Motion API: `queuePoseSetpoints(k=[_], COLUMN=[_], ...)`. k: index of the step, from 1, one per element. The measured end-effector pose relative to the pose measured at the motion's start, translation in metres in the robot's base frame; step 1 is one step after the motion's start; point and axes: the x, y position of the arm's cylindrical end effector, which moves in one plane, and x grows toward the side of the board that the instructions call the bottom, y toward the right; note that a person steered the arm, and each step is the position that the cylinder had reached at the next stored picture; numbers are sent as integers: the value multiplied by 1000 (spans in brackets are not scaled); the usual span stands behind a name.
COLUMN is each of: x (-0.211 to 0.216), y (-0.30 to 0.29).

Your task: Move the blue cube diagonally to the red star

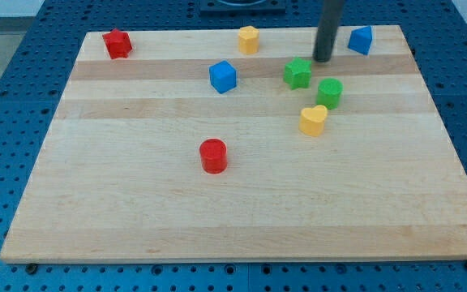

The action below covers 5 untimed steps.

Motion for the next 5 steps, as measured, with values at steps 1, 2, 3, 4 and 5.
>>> queuePoseSetpoints(k=[1,2,3,4,5], x=[0,2,17,39,53], y=[-40,-77,-103,-128,-156])
